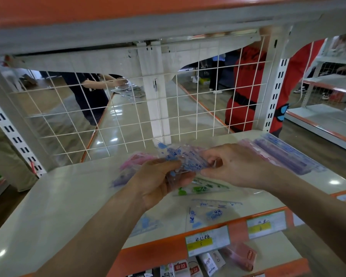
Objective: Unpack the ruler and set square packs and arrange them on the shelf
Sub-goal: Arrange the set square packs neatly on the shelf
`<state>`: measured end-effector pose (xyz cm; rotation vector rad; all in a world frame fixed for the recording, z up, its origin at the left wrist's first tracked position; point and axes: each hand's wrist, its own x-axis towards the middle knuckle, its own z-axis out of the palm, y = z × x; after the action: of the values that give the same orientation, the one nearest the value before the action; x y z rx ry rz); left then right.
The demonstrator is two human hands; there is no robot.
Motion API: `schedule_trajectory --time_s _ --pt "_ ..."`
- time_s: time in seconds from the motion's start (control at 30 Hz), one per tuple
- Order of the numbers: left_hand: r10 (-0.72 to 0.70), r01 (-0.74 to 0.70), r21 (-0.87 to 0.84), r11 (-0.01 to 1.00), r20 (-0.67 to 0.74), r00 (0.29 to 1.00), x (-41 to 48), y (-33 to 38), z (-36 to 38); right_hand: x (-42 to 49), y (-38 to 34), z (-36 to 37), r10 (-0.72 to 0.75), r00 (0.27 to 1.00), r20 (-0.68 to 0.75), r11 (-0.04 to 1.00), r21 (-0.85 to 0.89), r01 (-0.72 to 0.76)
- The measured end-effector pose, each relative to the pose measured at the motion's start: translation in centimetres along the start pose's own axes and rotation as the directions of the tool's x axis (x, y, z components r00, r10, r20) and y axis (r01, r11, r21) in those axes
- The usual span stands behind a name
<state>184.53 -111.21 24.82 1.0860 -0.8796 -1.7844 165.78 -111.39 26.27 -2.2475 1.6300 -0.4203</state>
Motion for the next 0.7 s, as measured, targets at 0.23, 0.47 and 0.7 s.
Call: schedule_trajectory --time_s 0.23,0.47,0.7 --pt "0.006 -0.007 -0.006 1.000 -0.049 0.999 -0.7 0.8 -2.0 0.2 1.7 -0.2 -0.019 0.996 0.092 1.000 0.026 0.017" --pt "0.038 -0.050 -0.076 0.996 -0.149 0.988 -1.3 1.9 -4.9 -1.3 3.4 -1.2 0.051 0.964 0.263 0.997 -0.077 -0.032" --pt "0.048 -0.062 -0.085 0.994 -0.159 0.986 -1.2 1.8 -5.0 -1.6 2.5 0.2 -0.005 0.919 0.394 0.978 -0.191 0.088"
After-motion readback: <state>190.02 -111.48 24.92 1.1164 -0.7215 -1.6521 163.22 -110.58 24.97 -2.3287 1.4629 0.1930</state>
